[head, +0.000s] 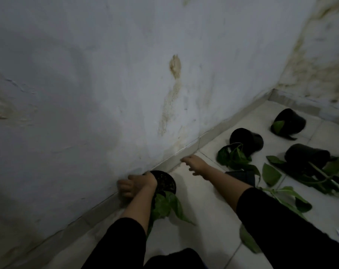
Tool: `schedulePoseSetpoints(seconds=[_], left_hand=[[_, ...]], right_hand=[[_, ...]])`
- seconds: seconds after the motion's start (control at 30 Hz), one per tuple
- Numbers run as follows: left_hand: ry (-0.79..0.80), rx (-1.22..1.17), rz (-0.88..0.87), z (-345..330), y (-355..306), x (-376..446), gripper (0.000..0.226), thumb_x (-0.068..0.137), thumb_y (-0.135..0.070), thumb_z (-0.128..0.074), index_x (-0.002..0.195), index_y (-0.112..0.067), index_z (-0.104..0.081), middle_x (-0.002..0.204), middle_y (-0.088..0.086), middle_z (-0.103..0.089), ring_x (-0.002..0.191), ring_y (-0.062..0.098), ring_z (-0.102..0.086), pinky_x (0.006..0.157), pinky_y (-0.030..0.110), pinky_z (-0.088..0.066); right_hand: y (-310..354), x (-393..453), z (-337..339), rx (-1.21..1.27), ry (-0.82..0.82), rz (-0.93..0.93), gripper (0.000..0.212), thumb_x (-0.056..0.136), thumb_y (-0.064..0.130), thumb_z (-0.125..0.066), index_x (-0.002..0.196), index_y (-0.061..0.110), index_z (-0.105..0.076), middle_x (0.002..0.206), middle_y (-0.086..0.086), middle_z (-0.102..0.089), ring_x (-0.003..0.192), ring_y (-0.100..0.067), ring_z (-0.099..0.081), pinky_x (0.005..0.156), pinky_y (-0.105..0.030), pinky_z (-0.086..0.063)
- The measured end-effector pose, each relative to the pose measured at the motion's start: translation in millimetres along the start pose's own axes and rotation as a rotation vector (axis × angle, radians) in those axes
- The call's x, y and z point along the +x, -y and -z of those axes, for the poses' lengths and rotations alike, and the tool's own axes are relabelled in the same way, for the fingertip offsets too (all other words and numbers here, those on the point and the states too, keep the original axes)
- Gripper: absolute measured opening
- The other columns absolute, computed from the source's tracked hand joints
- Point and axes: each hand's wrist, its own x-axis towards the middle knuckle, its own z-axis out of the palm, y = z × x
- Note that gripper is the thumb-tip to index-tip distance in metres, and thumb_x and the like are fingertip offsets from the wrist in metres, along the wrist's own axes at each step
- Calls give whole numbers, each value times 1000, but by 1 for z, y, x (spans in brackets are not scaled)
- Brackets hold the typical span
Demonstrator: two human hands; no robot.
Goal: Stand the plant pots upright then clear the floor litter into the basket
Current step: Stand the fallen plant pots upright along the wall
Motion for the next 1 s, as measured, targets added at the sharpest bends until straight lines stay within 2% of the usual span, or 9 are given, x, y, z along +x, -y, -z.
schedulePoseSetpoints(seconds=[0.07,0.17,0.27,0.4,0.5,0.57,0.7,0.8,1.0], left_hand=[[-41,99,-46,-9,-17,-10,79,92,-45,-48,150,-10,-7,157,16,16,145,33,11,117,47,3],[-56,112,-135,-26,-45,-15,84,91,-45,-49,151,-10,-2,156,18,18,144,34,16,116,49,4],[2,50,-213,-38,-76,-32,71,89,-39,-52,143,-8,-18,155,19,1,144,33,3,116,47,-5],[119,46,-351,-67,-111,-66,52,90,-39,-51,126,-6,-35,141,19,-23,128,34,-24,107,44,-25],[220,112,-454,-94,-127,-96,48,94,-36,-44,129,-3,-42,138,20,-33,125,36,-32,103,40,-31],[298,138,-510,-114,-128,-113,50,95,-36,-42,132,-3,-46,139,21,-39,125,37,-38,101,39,-34],[458,221,-551,-157,-113,-133,48,93,-41,-45,121,-3,-55,127,17,-55,115,34,-52,97,36,-43],[502,207,-535,-187,-101,-142,53,87,-47,-53,118,-5,-57,124,17,-57,112,34,-55,94,34,-46],[426,198,-484,-228,-102,-165,82,77,-55,-68,143,-24,-30,138,16,-34,127,37,-39,100,39,-41]], right_hand=[[10,0,37,-52,-6,-29,44,97,36,-54,131,8,-50,129,-16,-53,110,-33,-58,87,-43,-50],[16,-6,96,-83,-11,-63,42,99,33,-49,133,8,-49,134,-13,-53,95,-29,-59,76,-37,-49],[15,-27,145,-102,-56,-82,39,101,31,-49,132,8,-51,131,-12,-55,102,-31,-59,83,-41,-51],[-4,-47,190,-115,-134,-109,39,100,30,-52,129,4,-53,124,-11,-59,94,-29,-60,83,-43,-51],[-33,-55,210,-102,-163,-144,45,99,29,-51,133,0,-53,132,-24,-56,95,-33,-60,78,-41,-52],[-58,-55,218,-99,-171,-173,42,99,29,-52,130,1,-55,129,-22,-58,95,-32,-64,75,-39,-56],[-114,-44,229,-84,-122,-223,35,98,23,-55,121,-3,-58,117,-19,-65,96,-31,-68,85,-51,-58],[-148,-36,230,-129,-105,-210,30,99,25,-52,118,3,-58,106,-13,-64,75,-24,-65,60,-33,-55],[-203,-21,225,30,-141,-75,21,101,23,-46,104,9,-61,100,-12,-65,65,-18,-62,45,-19,-45]])
